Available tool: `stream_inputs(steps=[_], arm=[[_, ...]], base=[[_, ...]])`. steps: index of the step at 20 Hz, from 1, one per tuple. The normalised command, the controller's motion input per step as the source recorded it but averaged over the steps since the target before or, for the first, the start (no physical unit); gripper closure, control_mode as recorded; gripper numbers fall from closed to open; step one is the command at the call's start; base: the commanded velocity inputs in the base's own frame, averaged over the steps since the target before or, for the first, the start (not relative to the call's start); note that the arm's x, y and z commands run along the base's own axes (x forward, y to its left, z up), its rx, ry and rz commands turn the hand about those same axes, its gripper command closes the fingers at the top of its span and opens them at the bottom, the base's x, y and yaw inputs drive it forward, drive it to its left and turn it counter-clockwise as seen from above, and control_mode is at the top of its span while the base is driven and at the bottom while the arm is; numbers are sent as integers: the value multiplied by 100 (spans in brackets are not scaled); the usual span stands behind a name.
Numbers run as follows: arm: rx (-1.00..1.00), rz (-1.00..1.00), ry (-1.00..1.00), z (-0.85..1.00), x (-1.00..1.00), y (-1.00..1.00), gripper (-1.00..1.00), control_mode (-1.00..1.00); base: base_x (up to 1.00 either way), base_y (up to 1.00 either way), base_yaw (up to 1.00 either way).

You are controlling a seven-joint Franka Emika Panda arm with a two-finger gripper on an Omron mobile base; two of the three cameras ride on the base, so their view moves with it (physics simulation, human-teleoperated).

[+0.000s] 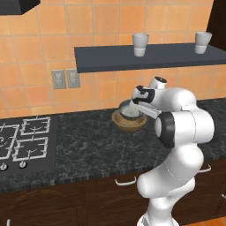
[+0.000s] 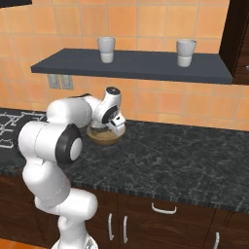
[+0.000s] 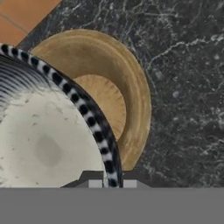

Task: Pick up the bowls on the counter and stack them on top of one another in the open cabinet. Place the smaller bowl on top of the larger bowl.

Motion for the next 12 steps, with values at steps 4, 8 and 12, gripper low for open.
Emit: stream_inputs(steps=[4, 8, 12], arm=[[0, 0, 5, -36, 21, 0, 100, -100], [0, 0, 2, -32, 27, 0, -100, -100], [4, 0, 0, 29, 12, -6, -100, -100]], base=[[0, 0, 0], [0, 0, 0], [0, 0, 0]])
